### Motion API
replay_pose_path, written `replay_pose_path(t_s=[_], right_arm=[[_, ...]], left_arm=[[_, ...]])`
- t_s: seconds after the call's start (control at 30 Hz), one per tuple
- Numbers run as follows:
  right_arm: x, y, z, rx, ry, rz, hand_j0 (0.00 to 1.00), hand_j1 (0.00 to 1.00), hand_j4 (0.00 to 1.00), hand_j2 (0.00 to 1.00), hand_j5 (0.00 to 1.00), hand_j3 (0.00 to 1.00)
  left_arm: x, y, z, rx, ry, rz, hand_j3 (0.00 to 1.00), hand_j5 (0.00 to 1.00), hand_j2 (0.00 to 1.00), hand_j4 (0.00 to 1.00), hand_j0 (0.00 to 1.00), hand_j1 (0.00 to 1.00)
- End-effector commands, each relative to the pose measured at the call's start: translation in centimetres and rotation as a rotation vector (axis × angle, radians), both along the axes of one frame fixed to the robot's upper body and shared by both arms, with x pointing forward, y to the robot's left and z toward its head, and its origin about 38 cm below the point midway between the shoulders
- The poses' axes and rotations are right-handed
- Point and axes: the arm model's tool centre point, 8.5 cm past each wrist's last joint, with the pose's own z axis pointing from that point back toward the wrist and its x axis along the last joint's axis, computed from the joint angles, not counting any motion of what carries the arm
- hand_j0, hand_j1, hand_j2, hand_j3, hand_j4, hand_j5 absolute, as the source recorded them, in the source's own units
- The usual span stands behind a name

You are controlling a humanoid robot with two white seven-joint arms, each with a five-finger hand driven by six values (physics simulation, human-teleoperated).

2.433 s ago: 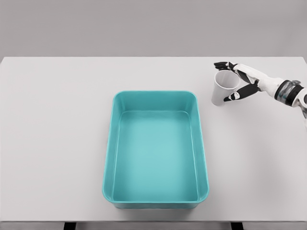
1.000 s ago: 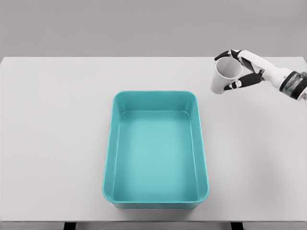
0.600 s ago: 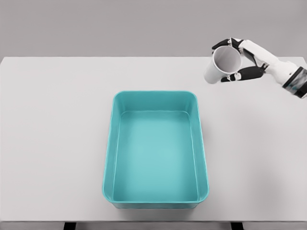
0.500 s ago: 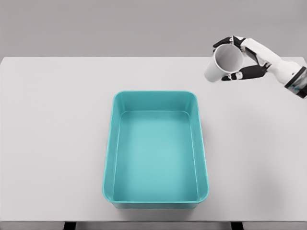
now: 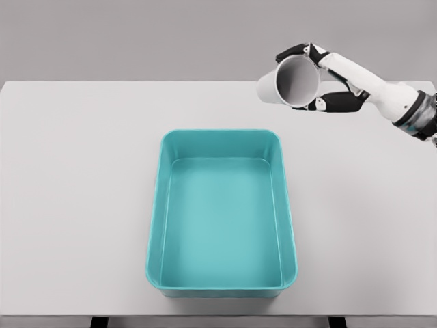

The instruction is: Put the paper cup into the basket with your right arm

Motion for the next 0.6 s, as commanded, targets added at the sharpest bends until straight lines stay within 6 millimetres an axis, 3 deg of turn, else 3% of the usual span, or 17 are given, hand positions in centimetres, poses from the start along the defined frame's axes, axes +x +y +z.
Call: replay_pose_path(t_s=[0.0, 0.17, 0.37, 0.57], right_arm=[[-0.5, 1.1, 0.3, 0.005, -0.011, 0.031, 0.58, 0.58, 0.58, 0.58, 0.58, 0.58], [-1.1, 2.2, -0.3, -0.009, -0.005, 0.066, 0.59, 0.59, 0.59, 0.59, 0.59, 0.59], [-2.3, 5.1, -1.7, -0.120, -0.024, 0.134, 0.59, 0.59, 0.59, 0.59, 0.59, 0.59], [-4.7, 8.0, -3.5, -0.268, -0.077, 0.203, 0.59, 0.59, 0.59, 0.59, 0.59, 0.59]], left_arm=[[0.0, 0.0, 0.0, 0.000, 0.000, 0.000, 1.00, 1.00, 1.00, 1.00, 1.00, 1.00], [0.0, 0.0, 0.0, 0.000, 0.000, 0.000, 1.00, 1.00, 1.00, 1.00, 1.00, 1.00], [0.0, 0.0, 0.0, 0.000, 0.000, 0.000, 1.00, 1.00, 1.00, 1.00, 1.00, 1.00], [0.0, 0.0, 0.0, 0.000, 0.000, 0.000, 1.00, 1.00, 1.00, 1.00, 1.00, 1.00]])
